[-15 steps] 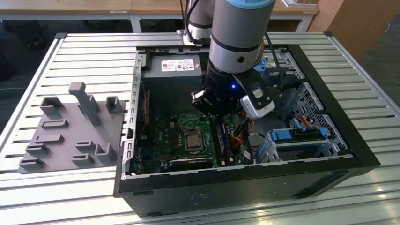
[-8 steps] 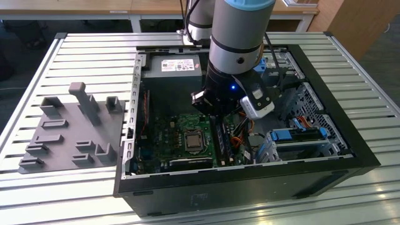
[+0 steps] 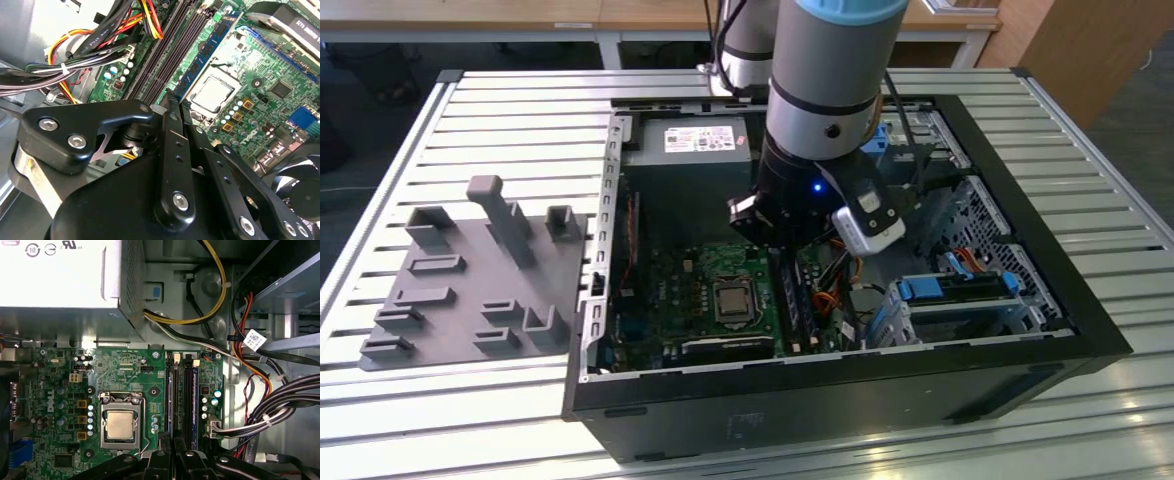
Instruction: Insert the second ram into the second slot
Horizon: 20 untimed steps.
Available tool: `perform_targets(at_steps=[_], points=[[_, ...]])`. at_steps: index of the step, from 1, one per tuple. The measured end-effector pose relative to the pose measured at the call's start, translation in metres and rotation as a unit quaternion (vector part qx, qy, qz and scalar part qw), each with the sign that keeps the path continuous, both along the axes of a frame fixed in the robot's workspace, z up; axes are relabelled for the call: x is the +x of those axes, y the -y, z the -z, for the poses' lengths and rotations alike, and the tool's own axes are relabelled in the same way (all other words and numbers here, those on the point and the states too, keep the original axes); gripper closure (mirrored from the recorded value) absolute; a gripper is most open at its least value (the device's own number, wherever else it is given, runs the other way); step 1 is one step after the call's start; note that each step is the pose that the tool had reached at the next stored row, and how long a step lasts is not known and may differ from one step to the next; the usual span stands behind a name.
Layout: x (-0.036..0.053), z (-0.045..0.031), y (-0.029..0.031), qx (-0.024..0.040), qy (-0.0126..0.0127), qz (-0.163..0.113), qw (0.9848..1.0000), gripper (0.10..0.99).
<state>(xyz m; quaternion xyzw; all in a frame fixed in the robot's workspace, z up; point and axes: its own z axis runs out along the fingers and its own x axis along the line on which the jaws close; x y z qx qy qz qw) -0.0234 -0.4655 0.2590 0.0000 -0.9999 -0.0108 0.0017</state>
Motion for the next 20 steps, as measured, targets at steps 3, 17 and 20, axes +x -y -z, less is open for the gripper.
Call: perform_targets(at_steps=[3, 17, 20], points=[[0.0, 0.0008, 0.0, 0.0, 0.0, 0.0, 1.0, 0.949], [0.0, 0.0081, 0.0002, 0.0, -0.002, 0.0, 1.0, 0.949], [0.0, 0.0097, 0.0002, -0.0001, -0.0021, 0.0, 1.0, 0.949]])
